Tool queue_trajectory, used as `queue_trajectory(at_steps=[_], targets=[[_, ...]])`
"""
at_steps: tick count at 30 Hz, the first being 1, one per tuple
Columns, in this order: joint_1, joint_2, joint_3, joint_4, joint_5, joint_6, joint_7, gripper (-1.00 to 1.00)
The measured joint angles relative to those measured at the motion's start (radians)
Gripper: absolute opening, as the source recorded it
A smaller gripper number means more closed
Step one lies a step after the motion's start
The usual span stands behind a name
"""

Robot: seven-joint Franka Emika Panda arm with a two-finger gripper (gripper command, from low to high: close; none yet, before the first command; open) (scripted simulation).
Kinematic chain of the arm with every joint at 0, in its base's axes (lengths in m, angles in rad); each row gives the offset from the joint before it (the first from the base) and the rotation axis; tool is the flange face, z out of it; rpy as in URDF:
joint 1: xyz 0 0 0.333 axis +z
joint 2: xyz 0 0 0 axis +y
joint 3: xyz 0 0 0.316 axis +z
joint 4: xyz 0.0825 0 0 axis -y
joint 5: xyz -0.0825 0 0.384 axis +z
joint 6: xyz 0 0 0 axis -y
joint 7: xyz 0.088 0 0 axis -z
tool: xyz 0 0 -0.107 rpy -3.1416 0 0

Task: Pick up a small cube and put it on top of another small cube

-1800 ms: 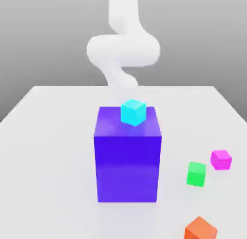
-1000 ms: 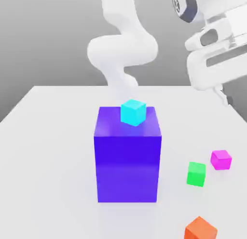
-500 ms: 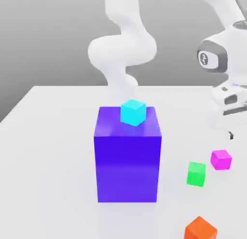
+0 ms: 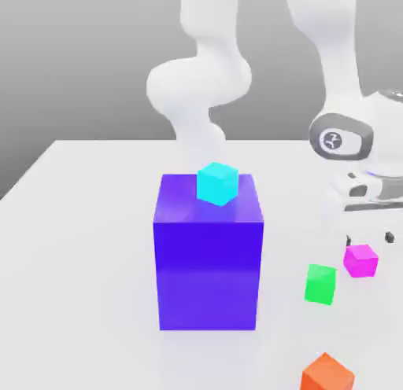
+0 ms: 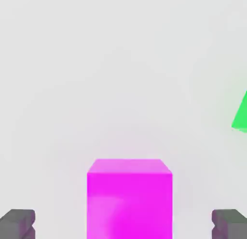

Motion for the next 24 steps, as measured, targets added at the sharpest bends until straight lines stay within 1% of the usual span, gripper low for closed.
queue_trajectory(at_steps=[5, 6, 12, 15, 19, 24], targets=[[0.073, 0.108, -0.087, 0.019, -0.064, 0.083, 0.054, 0.00], [0.080, 0.122, -0.096, 0.021, -0.068, 0.093, 0.059, -1.00], [0.084, 0.128, -0.100, 0.022, -0.072, 0.100, 0.063, -1.00], [0.062, 0.086, -0.074, 0.016, -0.055, 0.068, 0.046, -1.00], [0.019, 0.003, -0.017, 0.000, 0.007, 0.006, -0.005, -1.00], [-0.012, -0.095, 0.041, -0.026, 0.124, -0.071, -0.087, -1.00]])
